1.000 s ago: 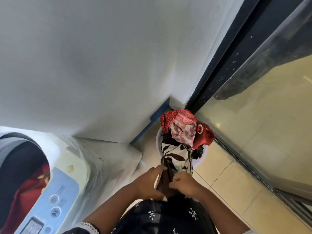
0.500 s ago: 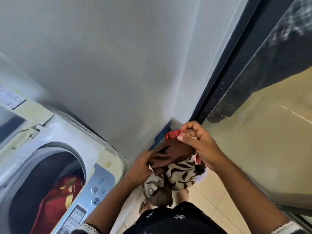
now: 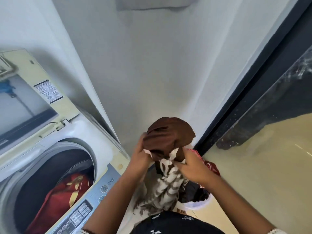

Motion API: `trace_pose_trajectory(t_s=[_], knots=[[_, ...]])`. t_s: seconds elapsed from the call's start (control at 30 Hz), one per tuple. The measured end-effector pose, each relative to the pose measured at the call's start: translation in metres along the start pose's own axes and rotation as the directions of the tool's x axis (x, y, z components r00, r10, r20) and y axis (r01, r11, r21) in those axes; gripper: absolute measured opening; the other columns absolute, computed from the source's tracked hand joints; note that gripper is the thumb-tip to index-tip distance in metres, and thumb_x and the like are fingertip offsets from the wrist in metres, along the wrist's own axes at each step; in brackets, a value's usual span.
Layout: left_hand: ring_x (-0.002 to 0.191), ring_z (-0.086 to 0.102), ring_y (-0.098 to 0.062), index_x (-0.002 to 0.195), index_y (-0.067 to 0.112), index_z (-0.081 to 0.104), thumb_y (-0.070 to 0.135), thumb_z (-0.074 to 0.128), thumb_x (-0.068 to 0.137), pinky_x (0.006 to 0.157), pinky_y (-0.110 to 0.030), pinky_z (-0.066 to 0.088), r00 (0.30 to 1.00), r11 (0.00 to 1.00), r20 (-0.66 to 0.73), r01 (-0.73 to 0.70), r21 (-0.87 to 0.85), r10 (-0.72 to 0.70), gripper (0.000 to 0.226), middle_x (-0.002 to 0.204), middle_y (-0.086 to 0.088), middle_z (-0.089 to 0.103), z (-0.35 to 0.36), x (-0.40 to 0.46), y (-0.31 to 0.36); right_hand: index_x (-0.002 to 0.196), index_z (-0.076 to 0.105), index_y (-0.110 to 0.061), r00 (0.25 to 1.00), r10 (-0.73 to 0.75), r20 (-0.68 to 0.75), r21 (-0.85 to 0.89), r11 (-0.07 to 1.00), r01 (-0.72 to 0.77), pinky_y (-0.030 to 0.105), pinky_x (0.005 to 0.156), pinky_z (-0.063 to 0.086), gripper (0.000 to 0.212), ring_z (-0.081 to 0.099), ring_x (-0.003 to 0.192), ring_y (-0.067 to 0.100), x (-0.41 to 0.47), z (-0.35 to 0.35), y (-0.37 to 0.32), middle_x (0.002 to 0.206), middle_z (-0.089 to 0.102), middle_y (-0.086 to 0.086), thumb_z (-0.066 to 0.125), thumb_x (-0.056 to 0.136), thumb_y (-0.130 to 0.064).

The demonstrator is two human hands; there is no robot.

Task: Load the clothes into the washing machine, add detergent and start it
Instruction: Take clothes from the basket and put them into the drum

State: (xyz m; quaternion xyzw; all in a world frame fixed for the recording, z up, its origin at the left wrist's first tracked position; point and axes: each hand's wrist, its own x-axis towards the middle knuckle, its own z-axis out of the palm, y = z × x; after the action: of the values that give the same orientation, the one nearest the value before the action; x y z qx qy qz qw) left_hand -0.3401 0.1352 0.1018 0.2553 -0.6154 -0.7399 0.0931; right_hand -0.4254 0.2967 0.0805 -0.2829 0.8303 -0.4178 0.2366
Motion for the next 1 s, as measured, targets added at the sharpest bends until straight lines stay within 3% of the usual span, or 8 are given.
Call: trace_pose_trajectory(t_s=[0.1, 0.2, 0.33, 0.47, 0.6, 0.73, 0.83, 1.0], knots=[[0.116, 0.056, -0.017, 0.139, 0.032, 0.028, -0.007, 0.060, 0.081, 0.080, -0.027, 0.055, 0.975, 0.944, 0.025, -0.218, 0.248, 0.219, 0.077, 0.133, -0.007, 0.046, -0.017, 0.010, 0.012, 0.135, 0.052, -0.026, 0.997, -0.079, -0.014, -0.384, 0.921, 0.067, 0.033, 0.079, 0.053, 0.054, 0.067, 0.098, 0.022, 0.009, -0.046, -0.033, 0.105, 0.070, 0.001, 0.064, 0.084, -0.014], [0.144, 0.026, -0.019, 0.148, 0.040, 0.012, 0.009, 0.074, 0.074, 0.116, -0.039, 0.033, 0.865, 0.746, 0.200, -0.499, 0.441, 0.460, 0.102, 0.151, 0.000, 0.021, -0.012, 0.001, 0.024, 0.138, 0.045, -0.034, 0.981, -0.190, 0.043, -0.790, 0.594, 0.150, 0.031, 0.064, 0.038, 0.056, 0.062, 0.095, 0.026, 0.017, -0.077, -0.071, 0.095, 0.056, -0.002, 0.054, 0.086, -0.013], [0.151, 0.000, -0.023, 0.154, 0.029, 0.001, 0.058, 0.081, 0.065, 0.122, -0.037, 0.012, 0.727, 0.437, 0.372, -0.660, 0.611, 0.577, 0.123, 0.162, -0.005, 0.004, 0.024, -0.004, 0.023, 0.124, 0.053, -0.032, 0.956, -0.264, 0.131, -0.795, 0.549, 0.260, 0.030, 0.063, 0.036, 0.040, 0.060, 0.089, 0.022, 0.020, -0.077, -0.118, 0.095, 0.052, -0.004, 0.058, 0.087, -0.017], [0.133, 0.043, 0.002, 0.155, 0.012, 0.011, 0.032, 0.084, 0.074, 0.110, -0.025, 0.039, 0.903, 0.850, 0.248, -0.417, 0.322, 0.350, 0.110, 0.144, 0.015, 0.046, 0.038, 0.014, 0.010, 0.110, 0.039, -0.028, 0.914, -0.405, -0.001, -0.407, 0.835, 0.370, 0.041, 0.055, 0.049, 0.053, 0.060, 0.066, 0.017, 0.026, -0.082, -0.143, 0.078, 0.060, -0.001, 0.071, 0.073, -0.007], [0.082, 0.068, -0.015, 0.093, 0.021, 0.067, 0.014, 0.064, 0.080, 0.072, -0.045, 0.056, 0.941, 0.830, 0.106, -0.335, 0.446, 0.322, 0.015, 0.085, 0.001, 0.071, 0.028, 0.018, 0.001, 0.123, 0.044, -0.023, 0.861, -0.498, 0.104, -0.069, 0.860, 0.506, 0.027, 0.081, 0.052, 0.067, 0.055, 0.103, 0.012, 0.033, -0.091, -0.141, 0.114, 0.051, 0.000, 0.079, 0.067, -0.009], [0.097, 0.069, -0.033, 0.118, 0.013, 0.063, 0.017, 0.059, 0.091, 0.073, -0.045, 0.059, 0.972, 0.974, -0.161, -0.194, -0.121, 0.173, 0.027, 0.107, -0.014, 0.071, 0.029, 0.018, 0.011, 0.146, 0.030, -0.033, 0.912, -0.399, -0.098, 0.135, 0.902, 0.410, 0.035, 0.112, 0.041, 0.108, 0.035, 0.139, 0.008, 0.041, -0.067, -0.098, 0.145, 0.031, -0.005, 0.093, 0.059, -0.036], [0.102, 0.066, -0.038, 0.126, 0.010, 0.060, 0.019, 0.060, 0.095, 0.082, -0.048, 0.055, 0.980, 0.820, -0.147, 0.027, -0.572, -0.135, 0.032, 0.115, -0.016, 0.069, 0.031, 0.019, 0.008, 0.150, 0.016, -0.043, 0.977, -0.211, 0.035, 0.263, 0.945, 0.195, 0.034, 0.114, 0.039, 0.127, 0.033, 0.140, 0.000, 0.031, -0.031, -0.062, 0.153, 0.027, -0.012, 0.096, 0.052, -0.034], [0.104, 0.070, -0.029, 0.128, 0.010, 0.059, 0.021, 0.064, 0.092, 0.092, -0.048, 0.055, 0.944, 0.832, -0.037, 0.270, -0.485, -0.327, 0.037, 0.113, -0.012, 0.072, 0.031, 0.013, 0.001, 0.141, 0.034, -0.036, 0.980, -0.106, 0.169, 0.115, 0.990, 0.087, 0.025, 0.090, 0.054, 0.086, 0.063, 0.111, 0.007, 0.025, -0.016, -0.021, 0.119, 0.064, -0.010, 0.081, 0.075, -0.009]])
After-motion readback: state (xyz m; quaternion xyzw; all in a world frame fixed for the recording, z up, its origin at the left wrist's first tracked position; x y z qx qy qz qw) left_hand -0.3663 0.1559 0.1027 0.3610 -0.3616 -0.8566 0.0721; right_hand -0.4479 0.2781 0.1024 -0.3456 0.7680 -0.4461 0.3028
